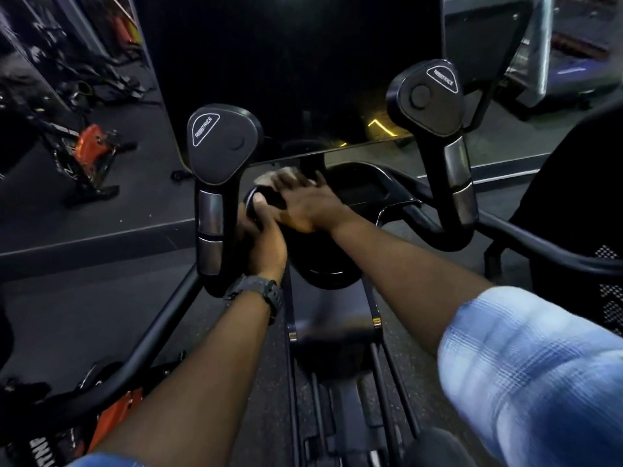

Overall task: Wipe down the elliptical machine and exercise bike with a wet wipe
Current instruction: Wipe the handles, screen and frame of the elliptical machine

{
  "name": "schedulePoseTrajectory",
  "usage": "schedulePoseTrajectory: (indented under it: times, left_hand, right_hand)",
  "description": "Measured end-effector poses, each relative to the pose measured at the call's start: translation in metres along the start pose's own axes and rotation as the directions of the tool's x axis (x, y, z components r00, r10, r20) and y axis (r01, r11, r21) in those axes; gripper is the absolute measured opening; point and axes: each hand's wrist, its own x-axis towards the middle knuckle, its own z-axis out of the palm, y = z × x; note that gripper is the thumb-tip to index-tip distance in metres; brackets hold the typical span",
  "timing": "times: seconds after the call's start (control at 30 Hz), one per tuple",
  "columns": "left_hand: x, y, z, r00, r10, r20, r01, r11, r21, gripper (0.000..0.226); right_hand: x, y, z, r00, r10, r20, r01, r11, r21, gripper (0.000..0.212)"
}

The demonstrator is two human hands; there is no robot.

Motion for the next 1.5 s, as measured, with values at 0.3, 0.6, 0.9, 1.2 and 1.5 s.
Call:
schedulePoseTrajectory:
  times: [0.3,0.6,0.9,1.2,1.5]
  left_hand:
    - [0.008,0.009,0.025,0.985,0.057,0.165,-0.141,0.817,0.559,0.076]
    - [0.006,-0.003,0.02,0.974,0.113,0.195,-0.204,0.808,0.553,0.064]
    - [-0.006,-0.012,0.01,0.952,0.146,0.268,-0.261,0.845,0.467,0.052]
    - [-0.021,-0.007,-0.018,0.939,0.06,0.338,-0.14,0.966,0.218,0.052]
    - [-0.031,-0.016,-0.027,0.871,0.116,0.477,-0.25,0.941,0.228,0.057]
  right_hand:
    - [-0.041,0.077,-0.007,0.877,0.474,-0.081,-0.471,0.881,0.057,0.103]
    - [-0.087,0.033,0.004,0.987,0.133,-0.091,-0.136,0.99,-0.023,0.076]
    - [-0.067,0.034,0.003,0.966,0.223,-0.133,-0.218,0.974,0.052,0.063]
    - [-0.099,0.021,-0.008,0.988,-0.152,-0.029,0.155,0.977,0.149,0.053]
    - [-0.138,-0.02,0.008,0.947,-0.308,-0.088,0.32,0.917,0.238,0.051]
